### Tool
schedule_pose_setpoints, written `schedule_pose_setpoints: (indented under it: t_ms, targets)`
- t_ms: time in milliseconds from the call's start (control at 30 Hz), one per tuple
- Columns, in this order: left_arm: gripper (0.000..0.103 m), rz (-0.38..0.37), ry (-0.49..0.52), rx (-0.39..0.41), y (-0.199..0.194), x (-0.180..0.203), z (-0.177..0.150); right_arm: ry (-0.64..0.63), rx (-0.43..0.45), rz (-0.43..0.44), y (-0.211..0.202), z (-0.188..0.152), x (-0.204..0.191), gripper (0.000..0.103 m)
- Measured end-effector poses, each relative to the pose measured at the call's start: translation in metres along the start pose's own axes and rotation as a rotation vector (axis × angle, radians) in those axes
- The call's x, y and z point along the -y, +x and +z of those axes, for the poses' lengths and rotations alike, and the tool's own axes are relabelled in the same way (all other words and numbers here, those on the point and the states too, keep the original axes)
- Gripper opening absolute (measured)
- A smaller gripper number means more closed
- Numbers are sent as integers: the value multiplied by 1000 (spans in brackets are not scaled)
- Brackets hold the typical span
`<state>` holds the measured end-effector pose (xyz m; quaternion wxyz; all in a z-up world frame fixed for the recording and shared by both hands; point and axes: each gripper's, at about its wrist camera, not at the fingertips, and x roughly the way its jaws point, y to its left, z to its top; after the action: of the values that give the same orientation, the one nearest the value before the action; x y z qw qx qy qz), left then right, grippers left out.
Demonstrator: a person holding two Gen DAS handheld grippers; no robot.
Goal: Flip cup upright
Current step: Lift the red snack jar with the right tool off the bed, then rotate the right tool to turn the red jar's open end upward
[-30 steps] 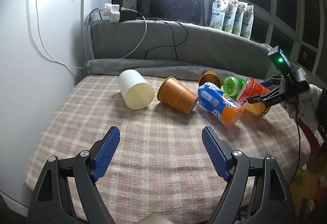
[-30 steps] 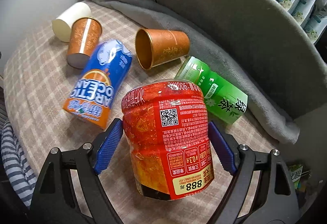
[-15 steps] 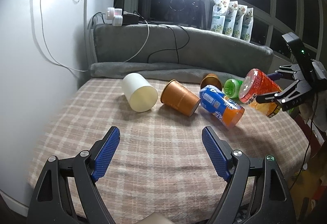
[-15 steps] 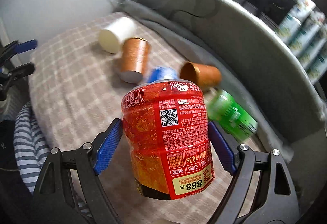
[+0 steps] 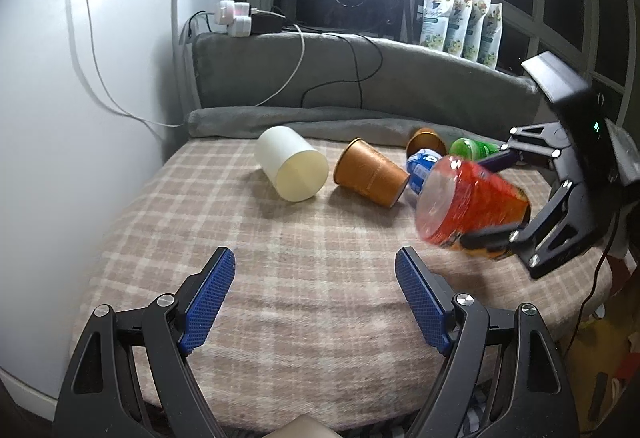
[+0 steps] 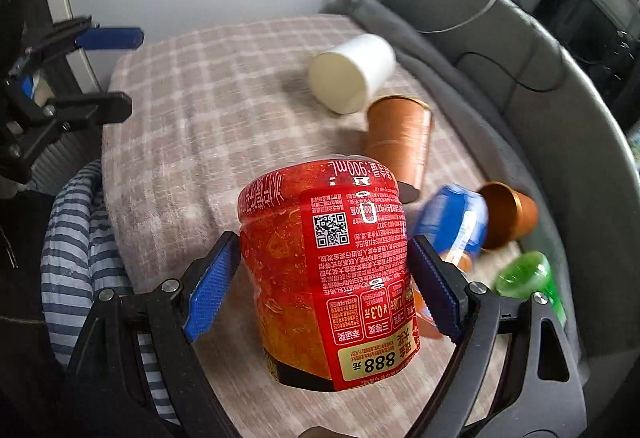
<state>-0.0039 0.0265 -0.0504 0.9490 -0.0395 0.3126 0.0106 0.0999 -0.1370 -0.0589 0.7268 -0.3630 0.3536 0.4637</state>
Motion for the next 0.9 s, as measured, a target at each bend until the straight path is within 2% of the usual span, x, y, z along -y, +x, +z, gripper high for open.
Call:
schedule_pose_setpoints:
  t_ms: [267, 533, 700, 900]
  targets:
    - [82, 11, 1, -5, 1, -6, 0, -28, -19, 12, 24, 9, -6, 87]
    - [82, -4, 24, -24, 6, -6, 0, -36, -14, 16, 29, 13, -8, 88]
    - [82, -34, 100, -34, 11, 1, 2, 9, 33, 20, 16, 12, -3, 91]
    - [82, -78, 265, -47, 18, 17, 13, 119, 103, 35, -10, -9, 9, 91]
